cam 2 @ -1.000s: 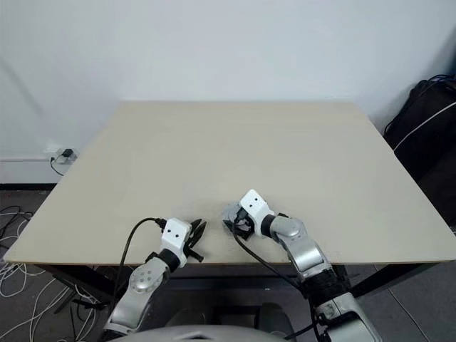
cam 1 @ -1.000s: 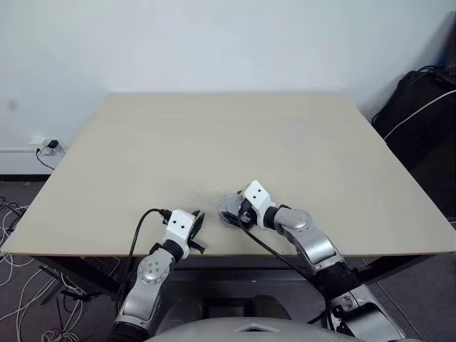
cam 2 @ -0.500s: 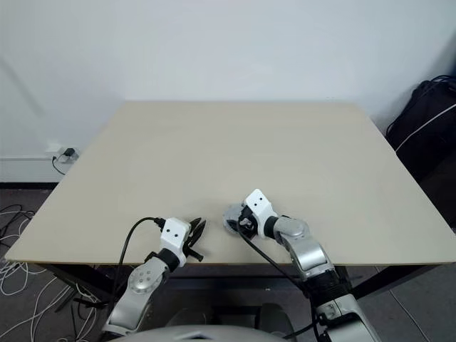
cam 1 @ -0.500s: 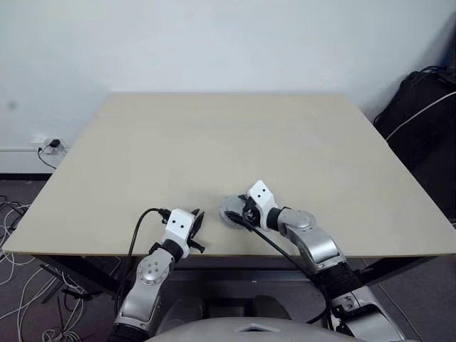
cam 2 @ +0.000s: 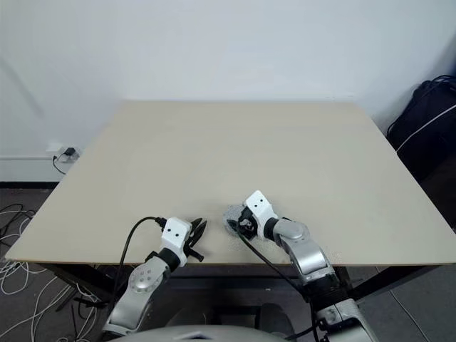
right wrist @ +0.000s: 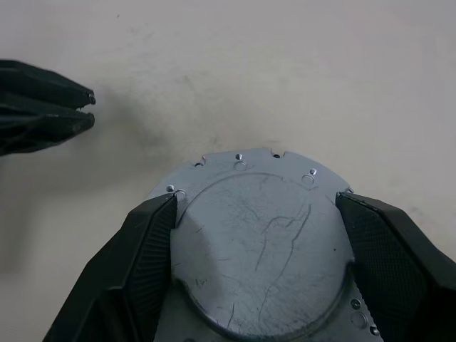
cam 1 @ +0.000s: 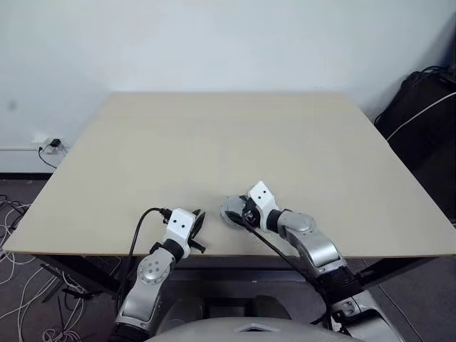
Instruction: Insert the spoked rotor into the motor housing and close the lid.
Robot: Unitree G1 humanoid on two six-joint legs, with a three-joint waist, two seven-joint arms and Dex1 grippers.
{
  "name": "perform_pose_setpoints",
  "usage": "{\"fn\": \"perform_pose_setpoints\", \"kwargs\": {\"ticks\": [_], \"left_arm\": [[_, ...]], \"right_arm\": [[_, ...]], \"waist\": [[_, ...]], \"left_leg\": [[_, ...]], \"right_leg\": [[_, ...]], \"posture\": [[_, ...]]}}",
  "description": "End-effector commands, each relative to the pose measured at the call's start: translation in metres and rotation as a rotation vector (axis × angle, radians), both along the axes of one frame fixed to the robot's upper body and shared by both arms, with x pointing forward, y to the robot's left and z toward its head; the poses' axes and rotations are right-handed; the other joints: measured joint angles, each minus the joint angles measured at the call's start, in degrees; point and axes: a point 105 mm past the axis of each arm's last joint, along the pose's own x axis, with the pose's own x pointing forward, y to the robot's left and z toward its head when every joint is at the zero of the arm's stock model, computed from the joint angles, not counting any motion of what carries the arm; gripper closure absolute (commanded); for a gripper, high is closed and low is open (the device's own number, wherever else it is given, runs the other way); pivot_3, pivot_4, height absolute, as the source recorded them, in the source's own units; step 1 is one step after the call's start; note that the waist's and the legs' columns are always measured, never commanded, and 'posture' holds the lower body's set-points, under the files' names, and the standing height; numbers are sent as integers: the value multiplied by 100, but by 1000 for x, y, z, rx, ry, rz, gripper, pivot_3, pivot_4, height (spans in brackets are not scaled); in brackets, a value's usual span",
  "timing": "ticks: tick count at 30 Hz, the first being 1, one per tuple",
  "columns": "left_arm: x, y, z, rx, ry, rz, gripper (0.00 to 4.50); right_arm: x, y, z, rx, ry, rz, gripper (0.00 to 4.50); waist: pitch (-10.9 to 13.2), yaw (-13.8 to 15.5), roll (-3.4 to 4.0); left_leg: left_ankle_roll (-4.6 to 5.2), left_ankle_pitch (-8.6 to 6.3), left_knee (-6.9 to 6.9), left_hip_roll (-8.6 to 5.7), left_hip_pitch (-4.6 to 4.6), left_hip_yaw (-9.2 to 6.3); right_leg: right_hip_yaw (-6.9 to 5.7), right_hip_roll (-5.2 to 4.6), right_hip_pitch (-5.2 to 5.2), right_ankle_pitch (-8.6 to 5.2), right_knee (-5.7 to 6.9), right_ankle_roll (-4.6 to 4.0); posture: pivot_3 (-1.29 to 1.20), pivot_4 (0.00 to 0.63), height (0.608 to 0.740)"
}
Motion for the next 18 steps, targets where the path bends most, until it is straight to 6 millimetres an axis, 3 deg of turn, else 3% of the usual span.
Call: {"fn": "perform_pose_setpoints", "kwargs": {"ticks": [1,18], "left_arm": [[4,-4,16,-11,-59,-12,3849],[5,-4,13,-14,-56,-9,3849]], "right_arm": [[2,4,6,5,-42,8,1247],[9,3,1,-50,-50,-39,1247]], "waist": [[0,0,0],[0,-8,0]], "left_leg": [[0,0,0,0,0,0],[-4,-2,0,0,2,1]], "right_leg": [[0,0,0,0,0,0],[1,1,1,0,2,-1]], "posture": [[0,0,740],[0,0,740]]}}
